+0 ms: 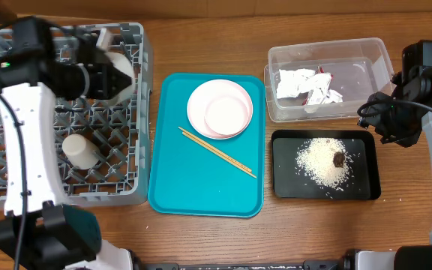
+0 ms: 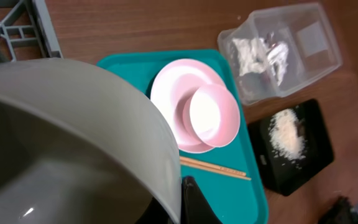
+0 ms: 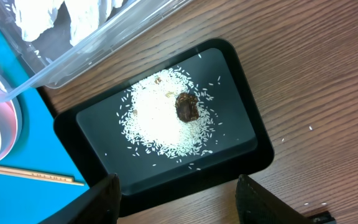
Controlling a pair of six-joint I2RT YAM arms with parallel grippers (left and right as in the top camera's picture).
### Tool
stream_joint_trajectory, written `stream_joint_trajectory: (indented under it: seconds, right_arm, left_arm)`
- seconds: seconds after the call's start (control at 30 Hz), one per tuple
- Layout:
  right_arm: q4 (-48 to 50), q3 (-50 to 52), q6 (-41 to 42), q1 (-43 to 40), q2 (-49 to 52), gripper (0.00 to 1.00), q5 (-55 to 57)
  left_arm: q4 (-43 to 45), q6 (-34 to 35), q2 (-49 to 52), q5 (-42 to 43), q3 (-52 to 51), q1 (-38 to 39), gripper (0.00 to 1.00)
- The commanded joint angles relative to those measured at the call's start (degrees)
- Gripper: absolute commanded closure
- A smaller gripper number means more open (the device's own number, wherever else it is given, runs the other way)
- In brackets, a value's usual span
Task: Sort waste into correct bins and load items into the dishwasher
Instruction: 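Carry the steel bowl into the dish rack and release it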
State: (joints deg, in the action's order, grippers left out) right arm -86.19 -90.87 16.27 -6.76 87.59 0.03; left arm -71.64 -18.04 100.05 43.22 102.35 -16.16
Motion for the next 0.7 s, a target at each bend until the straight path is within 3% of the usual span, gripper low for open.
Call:
stream_joint_trajectory:
  seconds: [0.0,0.37,0.67]
  right_arm:
    - [0.13,-1.4,-0.22,-0.07,-0.66,0.39,0.33]
    - [0.15,-1.4,-0.02,-0.07,-0.66,0.39,0.31]
    - [0.04,-1.4,-0.02,-0.07,-0.66,0.39,0.31]
  left_arm:
    - [-0.02,-4.0,3.19,10.14,0.87,-3.61,0.96]
    - [-0.09,-11.82,14.19,23.69,0.87,-8.22,0.96]
    - [0.57,-13.79,19.54,23.91,0.87,-10.56,0.96]
